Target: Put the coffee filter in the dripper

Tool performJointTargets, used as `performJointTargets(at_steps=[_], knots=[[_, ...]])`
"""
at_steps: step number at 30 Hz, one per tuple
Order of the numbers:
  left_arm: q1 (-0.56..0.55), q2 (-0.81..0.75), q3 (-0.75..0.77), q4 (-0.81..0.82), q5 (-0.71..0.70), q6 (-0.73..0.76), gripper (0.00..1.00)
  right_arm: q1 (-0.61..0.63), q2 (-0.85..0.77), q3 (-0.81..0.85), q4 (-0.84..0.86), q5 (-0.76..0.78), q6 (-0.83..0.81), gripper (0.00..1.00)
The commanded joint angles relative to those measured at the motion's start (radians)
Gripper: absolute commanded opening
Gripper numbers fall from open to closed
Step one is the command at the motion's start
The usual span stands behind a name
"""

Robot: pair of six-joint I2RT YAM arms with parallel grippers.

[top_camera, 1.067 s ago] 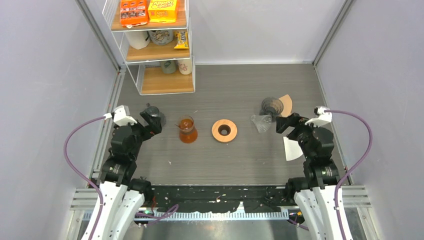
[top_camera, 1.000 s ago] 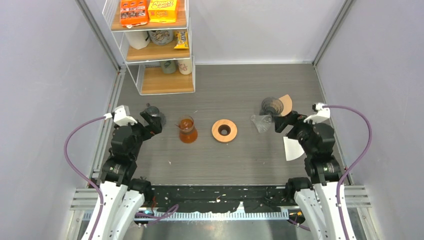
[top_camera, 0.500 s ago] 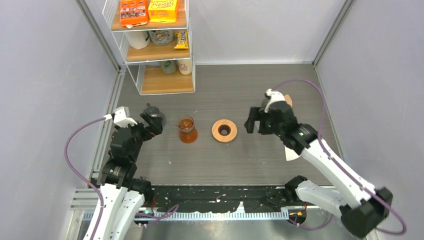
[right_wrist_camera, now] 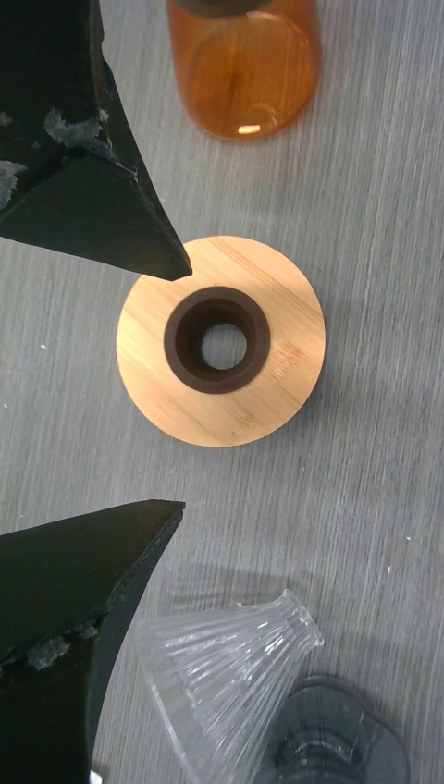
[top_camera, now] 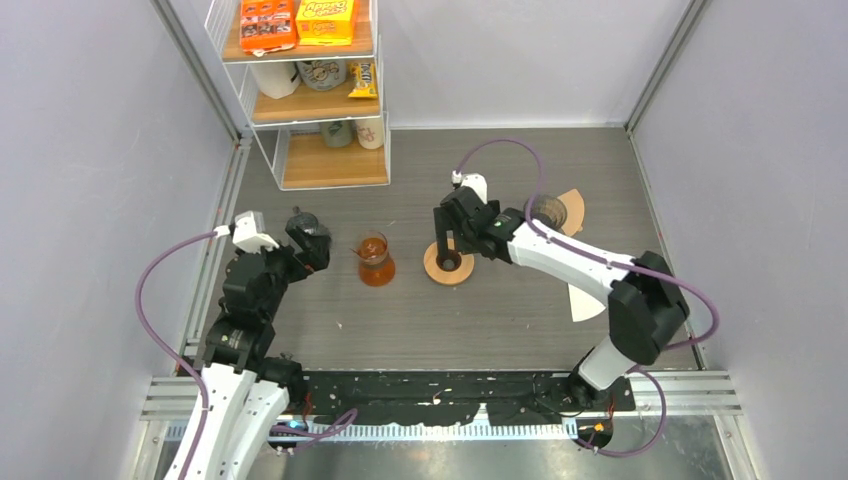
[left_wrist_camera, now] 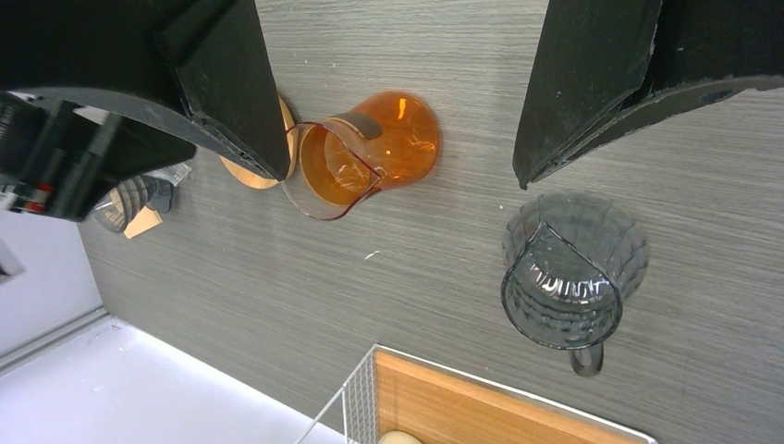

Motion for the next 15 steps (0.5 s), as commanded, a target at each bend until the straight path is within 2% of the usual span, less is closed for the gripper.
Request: performJointTargets(at_steps=[1,9,15], knots=[[0.004,0.015,-0.006,0.064,0.037,-0.006,0.99,-0.001,0.083,0.066,0.028,0.013,0.021,0.97],[0.003,0.025,-0.009,0.079,0.070,-0.012,0.99,-0.009,0.207,0.082,0.042,-0.001,0.034,0.98],[0.004,0.025,-0.011,0.081,0.070,-0.014,0.99,-0.030,0.241,0.054,0.062,-0.021,0.059,1.00]])
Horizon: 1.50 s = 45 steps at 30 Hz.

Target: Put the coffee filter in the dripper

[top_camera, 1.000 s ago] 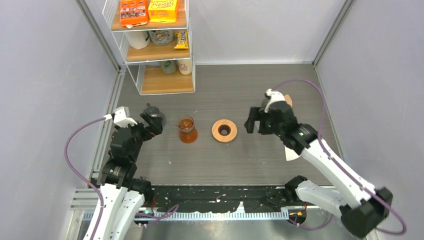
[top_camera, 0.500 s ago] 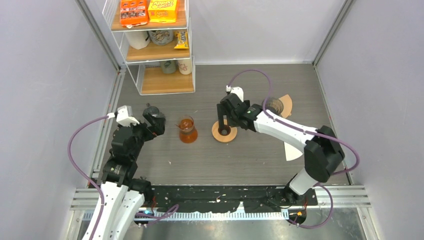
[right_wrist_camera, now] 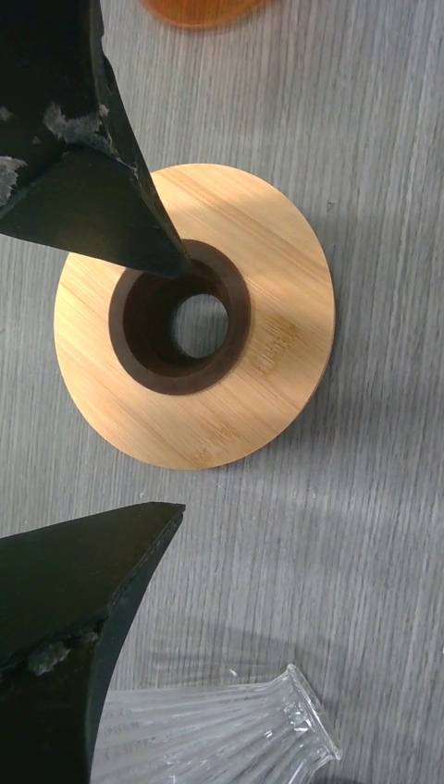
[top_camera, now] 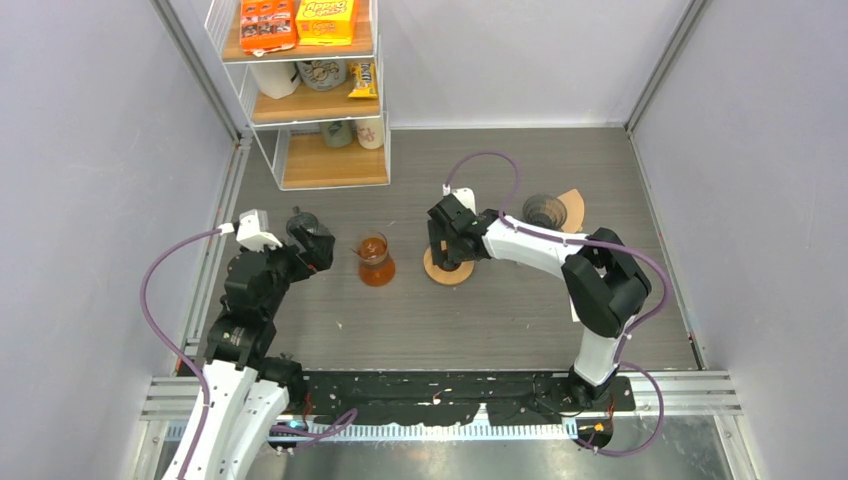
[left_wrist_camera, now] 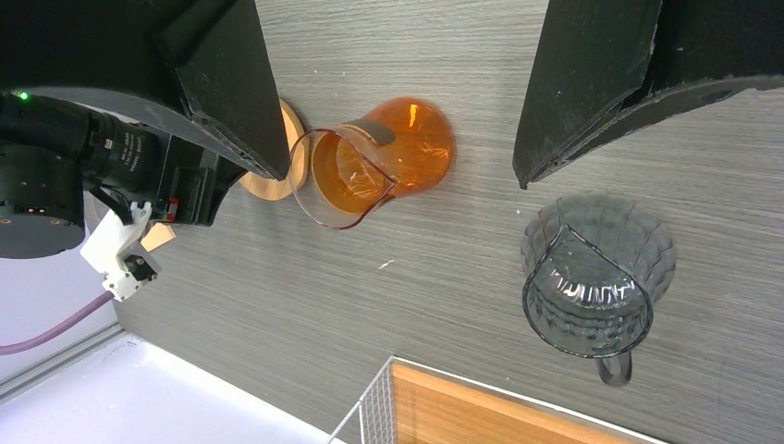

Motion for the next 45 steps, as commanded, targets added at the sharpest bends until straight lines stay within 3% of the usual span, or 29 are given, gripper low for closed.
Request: performJointTargets(at_steps=[1,9,22,33,41,45], knots=[[0.004,0.002,-0.005,0.063,0.017,-0.009,0.99,-0.017,0.000,0.000,0.052,-0.005,0.038,1.00],[0.003,0.000,-0.009,0.067,0.015,-0.016,0.99,-0.042,0.026,-0.049,0.109,-0.019,0.063,1.00],[0.004,0.000,-0.013,0.071,0.014,-0.025,0.99,-0.042,0.075,-0.050,0.117,0.028,0.101,0.89],[0.004,-0.003,-0.016,0.073,0.017,-0.028,0.99,-0.040,0.040,-0.098,0.139,-0.001,0.097,0.67],[0.004,-0.010,-0.017,0.073,0.021,-0.029,0.99,-0.040,0.003,-0.102,0.150,-0.032,0.076,0.35],[0.004,-0.013,-0.017,0.074,0.025,-0.032,0.99,-0.034,-0.046,-0.100,0.152,-0.043,0.068,0.26]])
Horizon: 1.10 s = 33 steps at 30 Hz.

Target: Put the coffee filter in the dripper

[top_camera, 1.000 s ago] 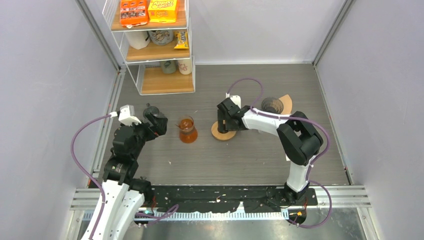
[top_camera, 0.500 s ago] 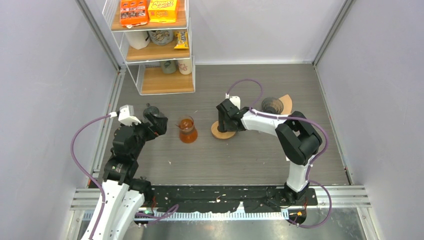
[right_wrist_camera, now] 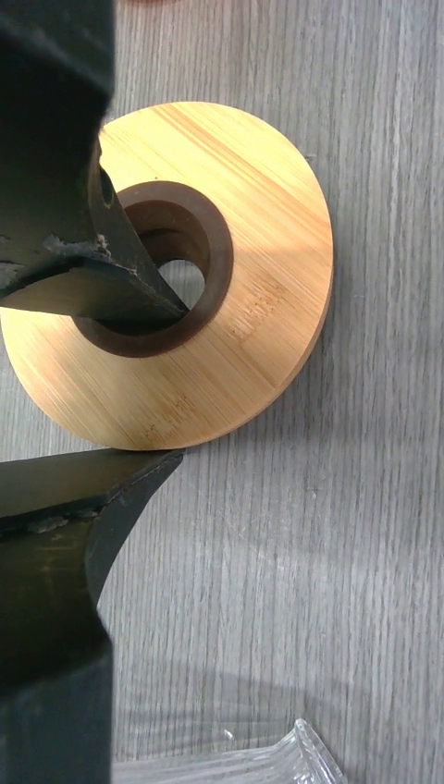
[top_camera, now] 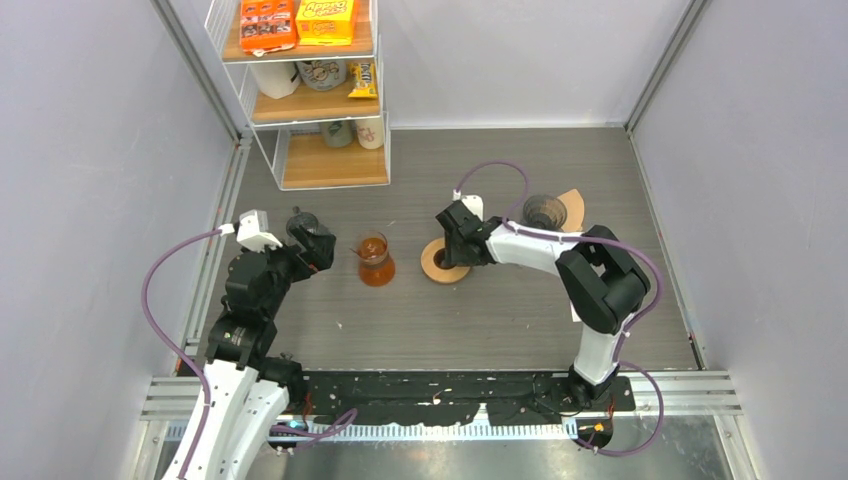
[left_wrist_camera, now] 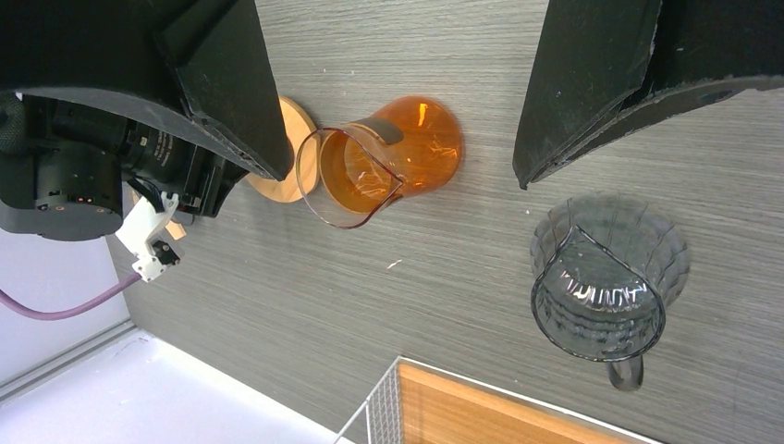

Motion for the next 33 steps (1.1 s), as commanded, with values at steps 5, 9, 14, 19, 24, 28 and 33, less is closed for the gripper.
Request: performJointTargets(at_steps=[5,9,14,19,24,28,33], knots=[[0.004,-0.011,-0.008,0.060,0.020,-0.009,0.99,0.009,-0.175,-0.002,0.030,-0.046,-0.026,0.17],[0.004,-0.006,-0.010,0.066,0.020,-0.011,0.99,0.013,-0.244,0.017,0.022,-0.119,-0.048,0.17],[0.003,0.020,-0.005,0.070,0.068,-0.016,0.99,0.037,-0.273,0.122,-0.025,-0.230,-0.054,0.17],[0.003,0.062,0.030,0.031,0.084,-0.019,0.99,0.101,-0.222,0.296,-0.142,-0.261,-0.071,0.17],[0.004,0.100,0.073,-0.037,0.094,-0.046,0.99,0.146,-0.121,0.495,-0.234,-0.276,-0.104,0.18],[0.003,0.094,0.096,-0.102,0.060,-0.086,0.99,0.163,-0.037,0.607,-0.292,-0.312,-0.124,0.20],[0.004,0.031,0.085,-0.136,-0.032,-0.115,0.99,0.172,0.053,0.738,-0.332,-0.329,-0.144,0.21]])
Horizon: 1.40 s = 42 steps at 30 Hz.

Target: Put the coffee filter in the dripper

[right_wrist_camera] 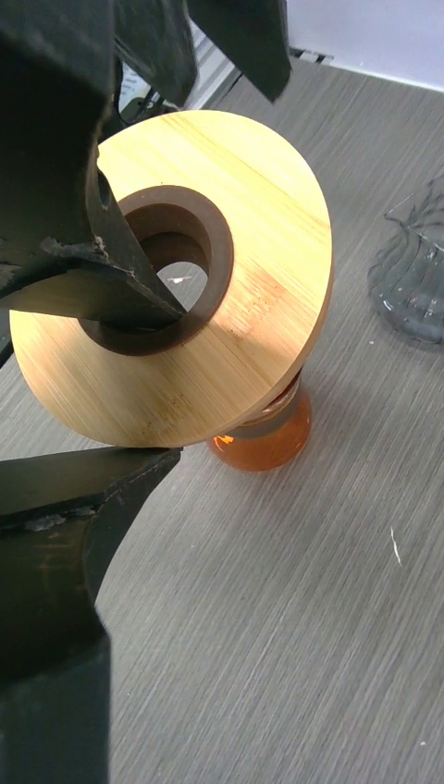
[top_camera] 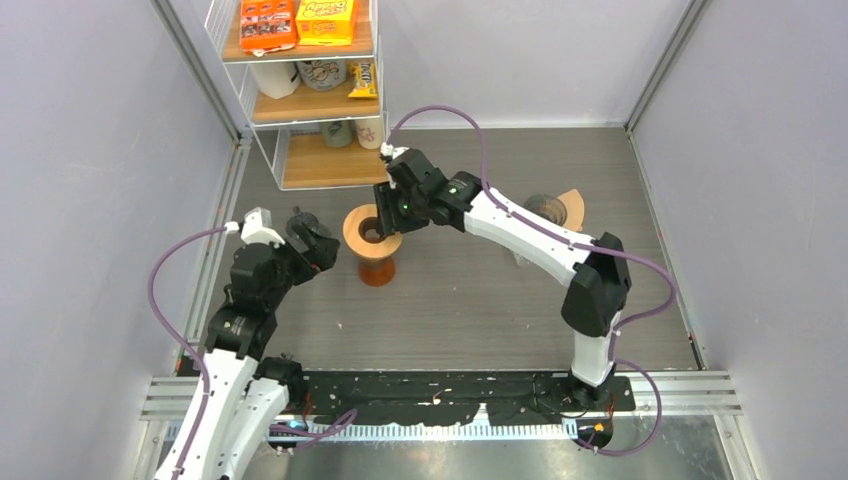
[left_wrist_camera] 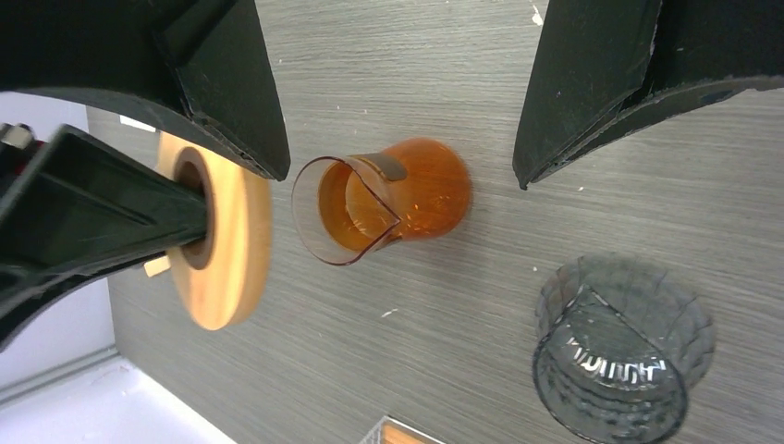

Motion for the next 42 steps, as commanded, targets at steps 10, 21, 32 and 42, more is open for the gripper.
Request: performJointTargets(at_steps=[10,21,32,42], knots=[[0.004,-0.072,0.036,-0.078,-0.102,-0.044,0.99,0.022,0.149,0.201,-0.082,-0.014,-0.037,0.23],[0.004,-0.050,0.024,-0.059,-0.076,-0.037,0.99,0.024,0.196,0.194,-0.043,0.059,-0.042,0.26],[0.004,-0.032,0.017,-0.040,-0.058,-0.037,0.99,0.025,0.230,0.197,-0.032,0.072,-0.039,0.32],[0.004,-0.027,0.016,-0.034,-0.055,-0.037,0.99,0.034,0.224,0.198,-0.029,0.076,-0.031,0.42]])
